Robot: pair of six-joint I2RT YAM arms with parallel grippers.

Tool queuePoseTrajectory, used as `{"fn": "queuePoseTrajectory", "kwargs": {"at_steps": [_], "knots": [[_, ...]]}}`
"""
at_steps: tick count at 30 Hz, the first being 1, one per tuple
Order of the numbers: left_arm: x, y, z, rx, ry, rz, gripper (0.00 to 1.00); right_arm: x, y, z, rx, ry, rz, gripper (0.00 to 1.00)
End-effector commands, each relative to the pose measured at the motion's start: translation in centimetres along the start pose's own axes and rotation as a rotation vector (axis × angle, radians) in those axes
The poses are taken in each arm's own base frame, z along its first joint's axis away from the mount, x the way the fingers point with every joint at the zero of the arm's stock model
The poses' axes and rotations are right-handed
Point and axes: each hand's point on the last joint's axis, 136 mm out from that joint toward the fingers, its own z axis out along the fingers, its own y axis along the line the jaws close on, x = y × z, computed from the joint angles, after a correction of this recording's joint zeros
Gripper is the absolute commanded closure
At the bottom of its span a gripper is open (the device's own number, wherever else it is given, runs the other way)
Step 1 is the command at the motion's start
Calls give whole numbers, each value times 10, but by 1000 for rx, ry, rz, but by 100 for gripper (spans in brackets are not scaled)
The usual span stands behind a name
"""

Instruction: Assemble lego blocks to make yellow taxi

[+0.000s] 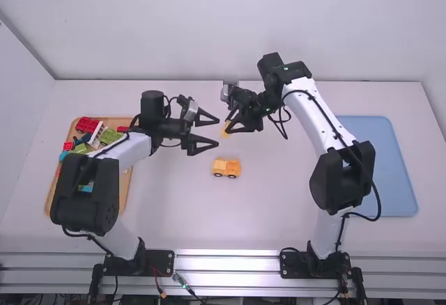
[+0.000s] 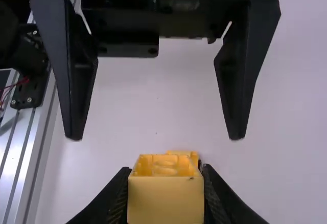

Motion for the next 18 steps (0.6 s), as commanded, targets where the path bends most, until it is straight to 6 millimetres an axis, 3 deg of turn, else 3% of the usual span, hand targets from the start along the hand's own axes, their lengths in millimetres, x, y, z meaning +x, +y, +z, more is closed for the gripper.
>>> {"fn": "queuePoseTrajectory", "kwargs": {"at_steps": [1, 12, 18], "knots": [[0, 7, 6, -37, 19, -12, 1, -8, -3, -2, 0, -21, -20, 77], [2, 16, 10, -91, 36, -19, 2, -13, 4, 7, -21, -13, -45, 79], [3, 15, 10, -91, 36, -23, 12, -13, 4, 9, -20, -9, -52, 79]]}}
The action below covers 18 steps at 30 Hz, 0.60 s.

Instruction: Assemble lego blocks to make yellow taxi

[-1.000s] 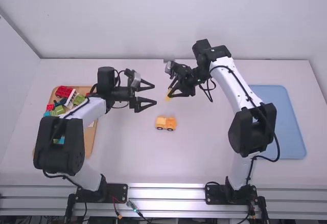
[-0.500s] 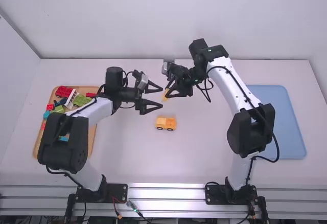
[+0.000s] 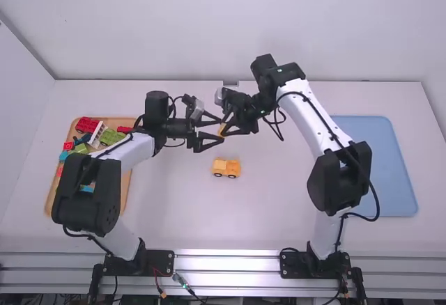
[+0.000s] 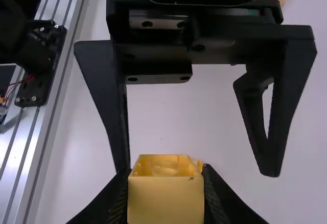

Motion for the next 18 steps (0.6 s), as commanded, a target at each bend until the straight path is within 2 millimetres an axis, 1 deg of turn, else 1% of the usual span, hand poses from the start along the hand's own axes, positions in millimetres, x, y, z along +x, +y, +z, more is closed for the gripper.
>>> {"fn": "queuePoseTrajectory", "kwargs": {"at_steps": [1, 4, 5, 8, 10, 11, 13, 14, 16, 18], "knots": [[-4, -2, 2, 14, -3, 14, 16, -6, -5, -3, 7, -17, -13, 79], [-4, -4, 3, 27, -5, 14, 23, -7, -4, -2, 5, -17, -14, 79], [-4, -7, 5, 42, -4, 18, 28, -6, -4, -2, 5, -16, -15, 79], [-4, -9, 7, 50, -4, 28, 35, -6, -4, -2, 5, -17, -15, 79], [-4, -9, 7, 49, -4, 25, 44, -7, -4, -2, 4, -16, -18, 79], [-4, -8, 6, 47, -5, 24, 47, -6, -4, -3, 6, -17, -18, 79], [-4, -8, 5, 46, -5, 23, 49, -6, -5, -3, 8, -17, -15, 79], [-4, -10, 7, 52, -4, 24, 55, -6, -5, -3, 7, -17, -16, 79], [-4, -10, 7, 51, -3, 24, 56, -6, -5, -3, 8, -17, -16, 79], [-4, -10, 7, 55, -4, 25, 60, -6, -5, -3, 7, -17, -16, 79]]}}
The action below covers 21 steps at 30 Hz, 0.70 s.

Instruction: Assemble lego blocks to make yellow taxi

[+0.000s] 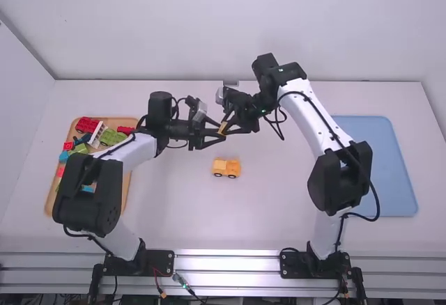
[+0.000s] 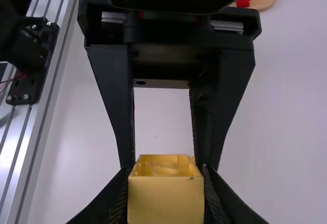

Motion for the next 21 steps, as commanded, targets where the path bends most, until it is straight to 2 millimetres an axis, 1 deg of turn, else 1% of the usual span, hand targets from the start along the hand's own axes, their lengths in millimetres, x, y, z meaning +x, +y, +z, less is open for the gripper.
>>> {"fn": "queuePoseTrajectory", "kwargs": {"at_steps": [1, 2, 6, 8, 10, 13, 14, 15, 16, 19, 21], "knots": [[-3, 4, -1, -13, -1, 18, 62, -8, -1, -2, -10, -26, -9, 79], [-3, 4, 0, -13, -1, 18, 65, -8, -1, -2, -9, -27, -9, 79], [-3, 2, 2, -5, 1, 20, 71, -9, -2, -2, -7, -28, -13, 79], [-3, 2, 2, -6, 1, 20, 76, -9, -2, -2, -4, -29, -12, 79], [-4, 2, 2, -6, 1, 23, 90, -10, -4, -2, 1, -32, -18, 78], [-5, 2, 2, -6, -2, 31, 92, -10, -4, -1, 1, -32, -23, 78], [-5, 2, 2, -6, -2, 29, 92, -10, -4, -1, 2, -32, -24, 75], [-6, 3, 2, -7, -5, 29, 92, -11, -5, -1, 4, -34, -26, 65], [-8, 3, 2, -7, -8, 37, 92, -11, -5, -2, 5, -35, -27, 57], [-13, 4, 2, -10, -19, 45, 95, -13, -8, -2, 16, -42, -36, 29], [-19, 5, 1, -14, -32, 52, 96, -18, -11, -2, 25, -67, -36, 25]]}}
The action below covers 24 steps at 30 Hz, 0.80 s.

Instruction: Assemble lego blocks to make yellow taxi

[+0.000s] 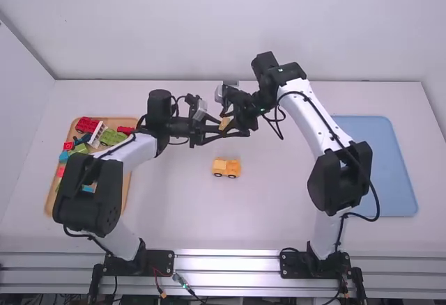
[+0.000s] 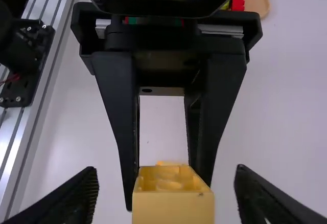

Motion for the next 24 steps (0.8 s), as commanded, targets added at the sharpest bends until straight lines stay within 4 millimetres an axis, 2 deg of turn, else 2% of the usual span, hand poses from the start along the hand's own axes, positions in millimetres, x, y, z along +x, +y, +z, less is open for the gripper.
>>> {"fn": "queuePoseTrajectory", "kwargs": {"at_steps": [1, 4, 7, 12, 15, 17, 21, 24], "knots": [[-8, 2, -1, 1, -15, -22, 96, -12, -6, -1, 5, -43, -4, 25], [-20, 8, -8, -21, -42, 7, 96, -23, -15, -12, 26, -119, -38, 23], [-28, 4, -9, 2, -61, 44, 95, -32, -17, -23, 25, -186, -53, 24], [-51, 3, -10, 0, -107, 97, 95, -47, -23, -52, 23, -350, -76, 32], [-67, -1, -11, -3, -141, 136, 94, -53, -22, -71, 10, -453, -110, 36], [-78, 6, -13, -52, -175, 119, 93, -55, -21, -80, 7, -501, -129, 36], [-91, 7, -15, -77, -211, 136, 87, -62, -17, -93, -5, -583, -179, 36], [-98, 8, -15, -75, -216, 133, 90, -66, -15, -96, -12, -611, -198, 36]]}}
